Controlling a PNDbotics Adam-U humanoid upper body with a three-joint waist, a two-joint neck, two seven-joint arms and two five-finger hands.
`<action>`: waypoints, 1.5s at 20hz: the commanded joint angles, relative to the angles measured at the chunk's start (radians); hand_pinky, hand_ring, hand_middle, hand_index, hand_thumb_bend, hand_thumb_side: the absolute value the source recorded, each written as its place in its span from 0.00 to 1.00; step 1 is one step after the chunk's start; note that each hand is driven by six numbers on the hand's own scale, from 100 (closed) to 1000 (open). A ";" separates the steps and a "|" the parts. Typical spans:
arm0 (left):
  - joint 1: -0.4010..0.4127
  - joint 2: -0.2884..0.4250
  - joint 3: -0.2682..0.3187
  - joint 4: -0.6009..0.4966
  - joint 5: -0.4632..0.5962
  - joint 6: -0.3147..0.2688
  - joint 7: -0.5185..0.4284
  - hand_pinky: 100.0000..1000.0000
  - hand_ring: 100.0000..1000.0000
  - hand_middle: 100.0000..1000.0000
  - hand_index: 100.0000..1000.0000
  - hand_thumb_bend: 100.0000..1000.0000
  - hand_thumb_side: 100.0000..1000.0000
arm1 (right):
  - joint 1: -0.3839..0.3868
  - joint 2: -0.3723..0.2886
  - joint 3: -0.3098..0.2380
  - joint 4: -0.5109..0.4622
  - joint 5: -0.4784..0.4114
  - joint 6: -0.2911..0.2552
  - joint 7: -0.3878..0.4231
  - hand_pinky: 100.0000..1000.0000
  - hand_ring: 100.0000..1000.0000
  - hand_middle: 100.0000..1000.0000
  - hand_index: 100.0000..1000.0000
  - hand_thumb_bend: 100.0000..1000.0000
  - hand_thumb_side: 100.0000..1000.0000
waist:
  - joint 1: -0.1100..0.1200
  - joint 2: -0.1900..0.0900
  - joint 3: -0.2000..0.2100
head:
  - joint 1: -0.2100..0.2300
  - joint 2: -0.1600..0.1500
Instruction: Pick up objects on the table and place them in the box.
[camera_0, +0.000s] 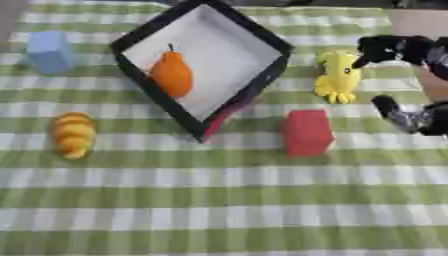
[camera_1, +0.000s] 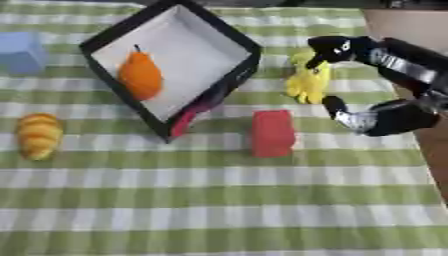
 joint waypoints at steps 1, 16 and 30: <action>-0.005 0.022 0.009 -0.018 -0.003 0.000 0.004 0.66 0.67 0.71 0.68 0.32 0.58 | -0.002 0.002 -0.068 -0.017 -0.046 0.025 -0.051 0.91 0.98 0.76 1.00 0.00 0.00 | 0.013 -0.035 -0.003 | 0.002 -0.011; -0.009 0.023 0.007 -0.019 -0.004 0.001 0.005 0.66 0.67 0.71 0.68 0.33 0.57 | -0.002 -0.001 -0.125 -0.017 -0.103 0.069 -0.068 0.91 0.98 0.76 1.00 0.00 0.00 | 0.012 -0.033 -0.001 | -0.001 -0.008; -0.016 0.021 0.001 -0.021 -0.001 0.001 0.008 0.66 0.67 0.71 0.68 0.33 0.57 | -0.043 -0.041 0.059 -0.017 0.099 0.115 0.116 0.91 0.98 0.77 1.00 0.00 0.01 | 0.009 -0.028 0.019 | -0.038 -0.014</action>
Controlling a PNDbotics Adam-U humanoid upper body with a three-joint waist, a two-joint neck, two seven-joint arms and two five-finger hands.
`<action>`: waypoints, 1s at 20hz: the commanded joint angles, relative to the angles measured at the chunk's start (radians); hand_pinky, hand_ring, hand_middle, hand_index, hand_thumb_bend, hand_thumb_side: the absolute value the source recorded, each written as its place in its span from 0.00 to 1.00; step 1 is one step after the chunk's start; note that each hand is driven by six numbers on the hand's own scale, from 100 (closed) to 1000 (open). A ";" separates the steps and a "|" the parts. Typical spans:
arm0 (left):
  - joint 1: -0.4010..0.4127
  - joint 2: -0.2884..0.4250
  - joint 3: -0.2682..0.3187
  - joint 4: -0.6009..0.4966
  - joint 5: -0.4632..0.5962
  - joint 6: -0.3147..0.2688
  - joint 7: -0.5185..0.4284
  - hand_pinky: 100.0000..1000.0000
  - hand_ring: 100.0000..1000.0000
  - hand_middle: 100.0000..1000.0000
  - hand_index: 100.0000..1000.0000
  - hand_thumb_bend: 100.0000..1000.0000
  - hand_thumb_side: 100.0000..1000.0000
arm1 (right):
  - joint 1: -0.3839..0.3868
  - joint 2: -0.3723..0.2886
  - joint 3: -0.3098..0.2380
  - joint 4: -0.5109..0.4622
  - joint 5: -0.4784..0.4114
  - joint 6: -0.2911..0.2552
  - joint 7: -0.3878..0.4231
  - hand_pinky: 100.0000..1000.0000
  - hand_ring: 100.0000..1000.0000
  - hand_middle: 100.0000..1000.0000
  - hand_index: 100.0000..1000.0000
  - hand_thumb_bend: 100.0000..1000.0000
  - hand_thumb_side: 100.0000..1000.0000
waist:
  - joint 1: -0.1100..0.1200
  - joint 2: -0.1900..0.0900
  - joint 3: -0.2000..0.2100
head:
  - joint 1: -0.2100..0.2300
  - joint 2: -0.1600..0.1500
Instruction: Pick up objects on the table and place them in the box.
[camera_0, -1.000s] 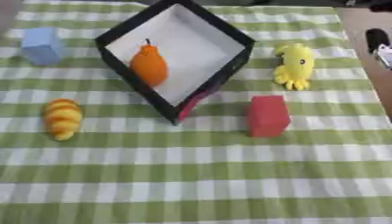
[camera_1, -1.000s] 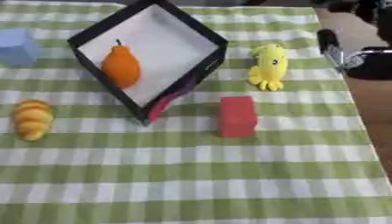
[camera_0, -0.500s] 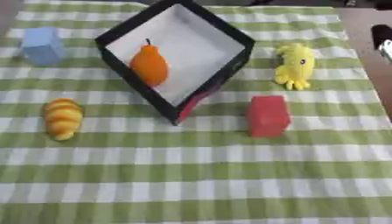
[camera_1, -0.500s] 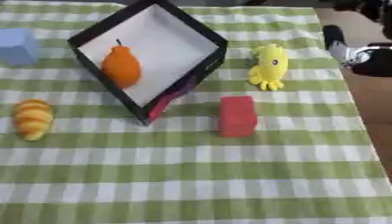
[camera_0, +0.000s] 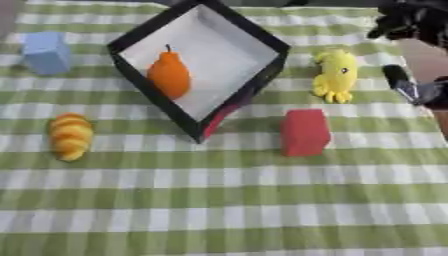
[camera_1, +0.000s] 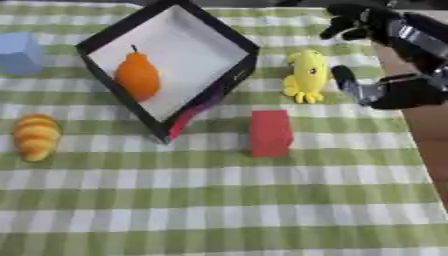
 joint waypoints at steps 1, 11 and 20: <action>-0.013 0.021 0.002 -0.021 0.000 -0.001 0.004 0.66 0.67 0.71 0.68 0.33 0.57 | -0.018 -0.034 0.022 -0.017 0.040 0.015 0.035 0.91 0.98 0.77 1.00 0.00 0.02 | 0.009 -0.028 0.001 | -0.008 -0.013; -0.014 0.019 -0.004 -0.020 0.003 0.001 -0.001 0.66 0.67 0.71 0.68 0.33 0.57 | -0.043 -0.030 0.092 -0.017 0.138 0.051 0.114 0.93 0.99 0.79 1.00 0.10 0.26 | 0.008 -0.027 0.004 | -0.022 -0.013; -0.014 0.017 -0.007 -0.020 0.005 0.002 -0.005 0.66 0.67 0.71 0.68 0.33 0.57 | -0.071 -0.016 0.128 -0.017 0.163 0.111 0.155 0.93 0.99 0.79 1.00 0.11 0.29 | 0.005 -0.026 0.007 | -0.031 -0.010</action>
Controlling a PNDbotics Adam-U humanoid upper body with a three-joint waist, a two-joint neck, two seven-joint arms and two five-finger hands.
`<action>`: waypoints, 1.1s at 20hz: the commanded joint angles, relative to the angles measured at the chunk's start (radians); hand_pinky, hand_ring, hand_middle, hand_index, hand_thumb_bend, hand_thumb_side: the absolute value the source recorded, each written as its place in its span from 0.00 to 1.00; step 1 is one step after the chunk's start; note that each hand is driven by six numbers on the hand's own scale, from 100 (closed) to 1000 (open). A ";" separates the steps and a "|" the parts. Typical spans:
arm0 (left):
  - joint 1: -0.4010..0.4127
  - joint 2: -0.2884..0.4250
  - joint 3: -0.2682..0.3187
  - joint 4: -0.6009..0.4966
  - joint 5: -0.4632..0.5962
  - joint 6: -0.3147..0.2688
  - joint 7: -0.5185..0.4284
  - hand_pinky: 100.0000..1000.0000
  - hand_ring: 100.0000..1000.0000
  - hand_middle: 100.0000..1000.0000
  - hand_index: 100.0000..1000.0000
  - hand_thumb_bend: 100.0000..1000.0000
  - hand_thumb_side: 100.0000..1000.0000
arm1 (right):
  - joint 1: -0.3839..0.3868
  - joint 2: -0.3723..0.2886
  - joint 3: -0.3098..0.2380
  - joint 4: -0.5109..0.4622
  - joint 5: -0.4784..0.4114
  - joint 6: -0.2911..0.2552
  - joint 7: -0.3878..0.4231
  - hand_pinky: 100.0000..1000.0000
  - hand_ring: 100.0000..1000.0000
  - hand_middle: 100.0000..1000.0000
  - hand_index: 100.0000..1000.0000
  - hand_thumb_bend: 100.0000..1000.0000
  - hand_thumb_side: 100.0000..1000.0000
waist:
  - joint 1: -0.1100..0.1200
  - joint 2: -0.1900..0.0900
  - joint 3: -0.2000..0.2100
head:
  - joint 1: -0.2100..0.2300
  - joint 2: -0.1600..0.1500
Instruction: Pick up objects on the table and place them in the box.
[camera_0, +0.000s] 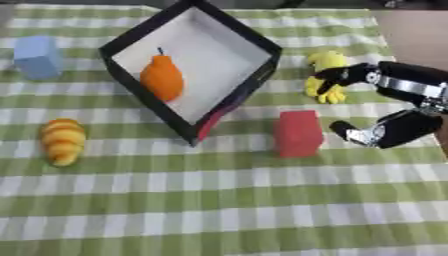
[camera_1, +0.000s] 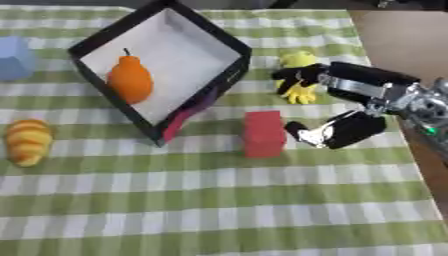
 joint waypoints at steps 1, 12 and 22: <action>-0.011 0.018 0.001 -0.020 0.002 0.001 -0.004 0.66 0.67 0.71 0.68 0.33 0.57 | -0.020 -0.014 0.001 -0.017 0.009 0.017 0.013 0.93 0.99 0.80 1.00 0.13 0.28 | 0.005 -0.026 0.001 | -0.007 -0.003; -0.011 0.017 -0.001 -0.020 0.004 0.003 -0.007 0.66 0.67 0.71 0.68 0.33 0.57 | -0.039 -0.002 0.021 -0.017 0.032 -0.014 0.068 0.95 1.00 0.82 1.00 0.01 0.04 | 0.004 -0.022 0.002 | -0.013 -0.005; -0.012 0.017 -0.002 -0.020 0.005 0.003 -0.007 0.66 0.67 0.71 0.68 0.33 0.58 | -0.050 0.009 0.030 -0.017 0.047 -0.020 0.096 0.96 1.00 0.83 1.00 0.07 0.00 | 0.002 -0.019 0.003 | -0.015 -0.006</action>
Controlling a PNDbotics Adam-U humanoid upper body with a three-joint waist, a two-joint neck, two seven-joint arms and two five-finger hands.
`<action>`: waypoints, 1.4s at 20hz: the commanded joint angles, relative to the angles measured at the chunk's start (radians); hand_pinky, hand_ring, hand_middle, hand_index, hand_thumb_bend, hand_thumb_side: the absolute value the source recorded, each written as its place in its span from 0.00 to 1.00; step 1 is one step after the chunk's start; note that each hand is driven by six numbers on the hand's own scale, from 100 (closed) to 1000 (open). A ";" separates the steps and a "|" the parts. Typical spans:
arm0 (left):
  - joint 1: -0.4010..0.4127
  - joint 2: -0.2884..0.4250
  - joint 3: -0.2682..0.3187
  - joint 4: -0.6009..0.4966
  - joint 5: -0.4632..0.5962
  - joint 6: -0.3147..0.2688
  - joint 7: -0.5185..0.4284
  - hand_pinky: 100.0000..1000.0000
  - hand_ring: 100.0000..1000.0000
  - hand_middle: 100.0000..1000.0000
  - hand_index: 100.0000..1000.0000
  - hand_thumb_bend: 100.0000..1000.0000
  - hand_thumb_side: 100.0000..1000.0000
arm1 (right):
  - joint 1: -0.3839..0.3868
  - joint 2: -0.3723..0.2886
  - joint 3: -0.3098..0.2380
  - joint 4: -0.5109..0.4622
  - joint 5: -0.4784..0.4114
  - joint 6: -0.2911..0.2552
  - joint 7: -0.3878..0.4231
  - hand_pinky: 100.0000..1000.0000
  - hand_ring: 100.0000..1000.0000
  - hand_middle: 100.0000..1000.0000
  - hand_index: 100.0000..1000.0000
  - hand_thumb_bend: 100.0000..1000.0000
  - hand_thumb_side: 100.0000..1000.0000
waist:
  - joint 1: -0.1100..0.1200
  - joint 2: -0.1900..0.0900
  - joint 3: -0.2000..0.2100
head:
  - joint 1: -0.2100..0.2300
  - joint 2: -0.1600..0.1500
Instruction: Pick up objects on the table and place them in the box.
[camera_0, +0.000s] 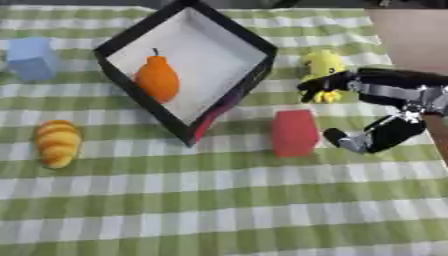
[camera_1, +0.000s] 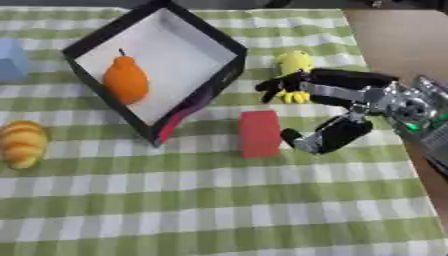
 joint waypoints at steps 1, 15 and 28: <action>-0.011 0.017 0.002 -0.020 0.004 -0.001 -0.003 0.66 0.67 0.70 0.68 0.33 0.58 | -0.014 -0.016 -0.004 -0.017 0.006 0.001 0.011 0.96 1.00 0.83 1.00 0.09 0.00 | 0.002 -0.019 0.002 | -0.002 -0.006; -0.012 0.017 0.003 -0.022 0.004 -0.003 0.001 0.66 0.67 0.70 0.68 0.33 0.57 | -0.039 0.004 0.003 -0.007 0.002 0.062 -0.001 0.96 1.00 0.82 1.00 0.18 0.27 | -0.004 -0.019 0.007 | -0.004 -0.006; -0.015 0.016 0.002 -0.023 0.004 -0.004 0.000 0.66 0.67 0.70 0.68 0.33 0.57 | -0.055 0.026 0.011 0.053 0.012 0.044 0.021 0.96 1.00 0.83 1.00 0.18 0.30 | -0.006 -0.016 0.011 | -0.007 -0.010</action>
